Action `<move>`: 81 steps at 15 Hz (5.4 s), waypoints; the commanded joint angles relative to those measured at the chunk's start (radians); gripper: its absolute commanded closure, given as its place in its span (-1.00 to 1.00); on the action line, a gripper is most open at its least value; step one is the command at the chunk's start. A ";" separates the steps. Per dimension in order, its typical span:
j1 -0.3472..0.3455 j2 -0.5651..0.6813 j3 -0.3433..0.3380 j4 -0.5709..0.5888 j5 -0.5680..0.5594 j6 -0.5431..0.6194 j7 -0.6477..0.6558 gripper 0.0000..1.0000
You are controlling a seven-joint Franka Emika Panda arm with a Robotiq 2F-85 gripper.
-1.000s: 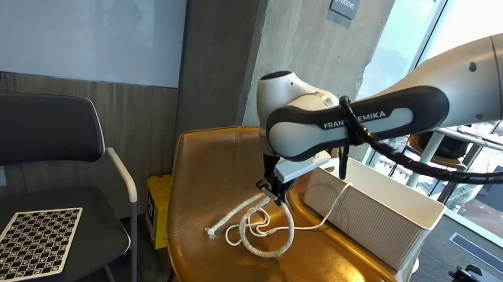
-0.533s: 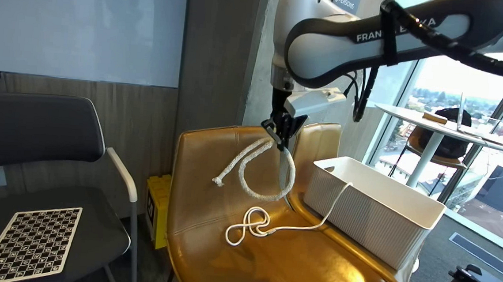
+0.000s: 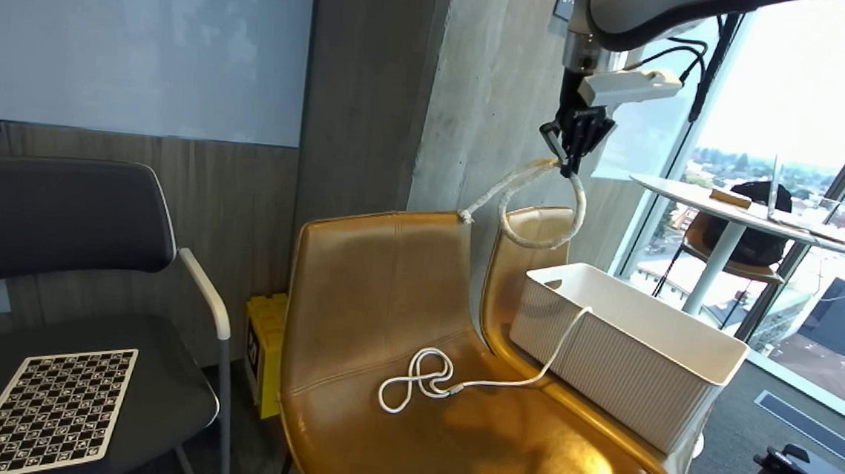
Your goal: Shift the pieces of rope, one after the other, to the laundry basket
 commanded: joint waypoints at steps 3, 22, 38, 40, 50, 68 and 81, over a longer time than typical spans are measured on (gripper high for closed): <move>-0.091 -0.210 -0.015 -0.332 -0.040 -0.004 0.012 0.95; -0.154 -0.255 -0.017 -0.651 -0.050 0.372 0.166 -0.29; 0.105 -0.097 0.187 -0.652 -0.039 0.560 0.121 -1.00; 0.128 -0.026 0.186 -0.576 -0.036 0.562 0.112 -1.00; 0.130 0.333 0.154 -0.158 -0.010 0.544 0.054 -1.00; 0.087 0.767 0.117 0.395 -0.001 0.315 0.042 -1.00; 0.081 0.710 0.125 0.323 -0.006 0.244 0.030 0.77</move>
